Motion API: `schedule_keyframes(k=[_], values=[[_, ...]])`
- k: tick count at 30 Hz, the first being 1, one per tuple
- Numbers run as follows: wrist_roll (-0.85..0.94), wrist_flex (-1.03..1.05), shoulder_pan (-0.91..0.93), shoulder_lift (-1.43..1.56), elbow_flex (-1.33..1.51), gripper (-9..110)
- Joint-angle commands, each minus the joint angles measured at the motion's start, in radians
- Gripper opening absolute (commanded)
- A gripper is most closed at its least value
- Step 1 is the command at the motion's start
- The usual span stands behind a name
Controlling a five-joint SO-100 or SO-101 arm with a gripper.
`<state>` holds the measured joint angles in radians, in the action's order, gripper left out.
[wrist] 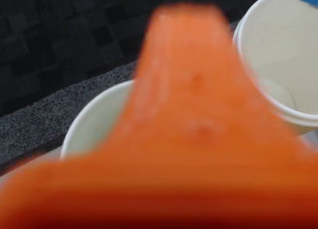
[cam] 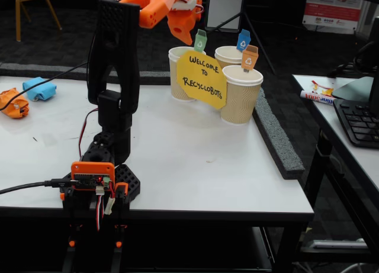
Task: Sort rubbish by color.
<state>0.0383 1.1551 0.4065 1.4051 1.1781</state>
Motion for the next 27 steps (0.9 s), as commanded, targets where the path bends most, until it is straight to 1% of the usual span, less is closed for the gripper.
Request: schedule_keyframes(k=[1, 3, 4, 7, 10, 19, 27], values=[[0.021, -0.003, -0.018, 0.044, -0.101, 33], [0.021, 0.011, -0.017, 0.051, -0.101, 31], [0.021, 0.02, -0.014, 0.058, -0.101, 27], [0.018, 0.029, -0.002, 0.126, -0.066, 12], [0.011, 0.021, 0.017, 0.259, 0.049, 0], [0.009, 0.034, 0.072, 0.808, 0.514, 0], [0.009, 0.156, 0.066, 1.25, 0.767, 0]])
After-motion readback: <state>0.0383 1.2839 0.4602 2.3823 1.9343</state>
